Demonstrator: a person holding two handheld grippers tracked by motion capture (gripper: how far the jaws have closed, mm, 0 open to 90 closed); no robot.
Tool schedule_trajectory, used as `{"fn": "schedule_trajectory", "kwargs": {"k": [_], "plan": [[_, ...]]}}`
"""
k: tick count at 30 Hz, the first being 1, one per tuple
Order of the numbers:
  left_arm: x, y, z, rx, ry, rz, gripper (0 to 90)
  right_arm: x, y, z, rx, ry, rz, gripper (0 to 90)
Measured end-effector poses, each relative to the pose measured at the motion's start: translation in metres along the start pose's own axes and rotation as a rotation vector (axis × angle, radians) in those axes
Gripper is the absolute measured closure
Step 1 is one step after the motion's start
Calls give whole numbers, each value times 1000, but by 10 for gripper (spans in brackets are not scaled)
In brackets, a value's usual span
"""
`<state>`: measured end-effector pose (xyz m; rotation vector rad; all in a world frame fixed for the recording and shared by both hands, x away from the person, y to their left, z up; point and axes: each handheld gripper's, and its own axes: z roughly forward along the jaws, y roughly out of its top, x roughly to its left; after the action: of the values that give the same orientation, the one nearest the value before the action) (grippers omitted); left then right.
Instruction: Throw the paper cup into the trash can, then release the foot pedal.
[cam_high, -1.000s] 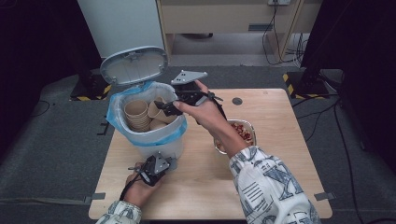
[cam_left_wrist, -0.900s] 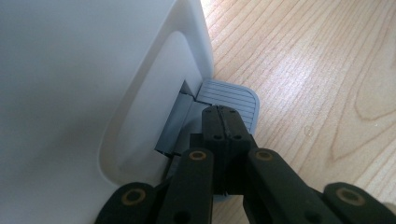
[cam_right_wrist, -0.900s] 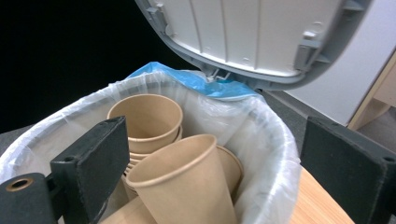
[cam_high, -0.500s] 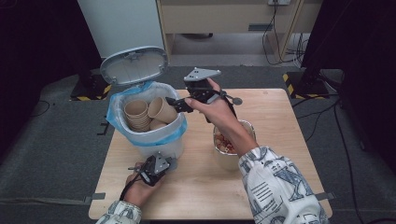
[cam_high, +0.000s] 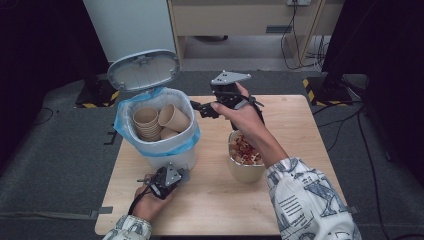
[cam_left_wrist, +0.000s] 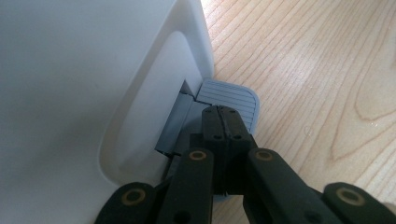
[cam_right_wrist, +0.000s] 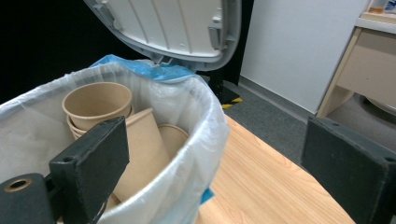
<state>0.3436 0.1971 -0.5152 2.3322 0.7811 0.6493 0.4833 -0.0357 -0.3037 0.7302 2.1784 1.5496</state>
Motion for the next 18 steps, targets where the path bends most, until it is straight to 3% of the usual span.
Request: {"fn": "schedule_trajectory", "kwargs": {"k": [10,15,18], "plan": [[-1,0,-2,2,-4,-2,862,-30,-15,-31,-1,-68,25,80],[-6,1,-20,-64,-18,-17,783,-48,-25,-48,0,-111,49,80],[-5,-1,-25,-73,-20,-43,751,-60,-33,-59,6,-143,60,80]]}}
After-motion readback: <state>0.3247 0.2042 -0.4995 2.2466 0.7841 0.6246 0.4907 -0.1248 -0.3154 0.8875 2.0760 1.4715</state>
